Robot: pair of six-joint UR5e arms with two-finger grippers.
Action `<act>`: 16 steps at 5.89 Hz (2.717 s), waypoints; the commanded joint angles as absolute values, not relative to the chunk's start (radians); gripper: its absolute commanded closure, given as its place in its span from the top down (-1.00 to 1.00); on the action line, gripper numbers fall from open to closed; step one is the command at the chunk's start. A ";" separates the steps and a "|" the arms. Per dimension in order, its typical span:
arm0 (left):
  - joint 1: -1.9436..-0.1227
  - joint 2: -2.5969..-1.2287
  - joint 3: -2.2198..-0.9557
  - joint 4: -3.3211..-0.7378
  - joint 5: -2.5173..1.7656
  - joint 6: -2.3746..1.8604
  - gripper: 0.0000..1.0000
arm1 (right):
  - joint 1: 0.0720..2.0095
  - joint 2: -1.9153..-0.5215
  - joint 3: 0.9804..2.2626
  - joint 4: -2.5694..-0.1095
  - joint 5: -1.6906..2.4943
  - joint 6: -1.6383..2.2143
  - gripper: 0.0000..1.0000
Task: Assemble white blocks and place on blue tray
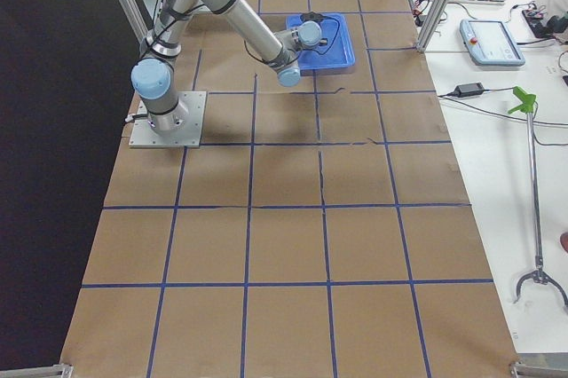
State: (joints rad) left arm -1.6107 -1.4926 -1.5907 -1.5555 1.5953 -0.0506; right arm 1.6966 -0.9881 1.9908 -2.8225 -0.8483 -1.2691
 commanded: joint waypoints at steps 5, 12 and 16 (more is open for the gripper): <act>-1.611 -1.493 -1.589 -1.555 1.595 -0.051 0.99 | 1.686 -1.055 1.912 -2.766 -0.877 -1.084 1.00; -1.611 -1.489 -1.589 -1.557 1.594 -0.051 0.99 | 1.523 -1.391 1.550 -1.730 -1.455 -0.596 1.00; -1.611 -1.489 -1.589 -1.557 1.594 -0.051 0.99 | 1.540 -1.512 1.474 -1.502 -1.493 0.044 1.00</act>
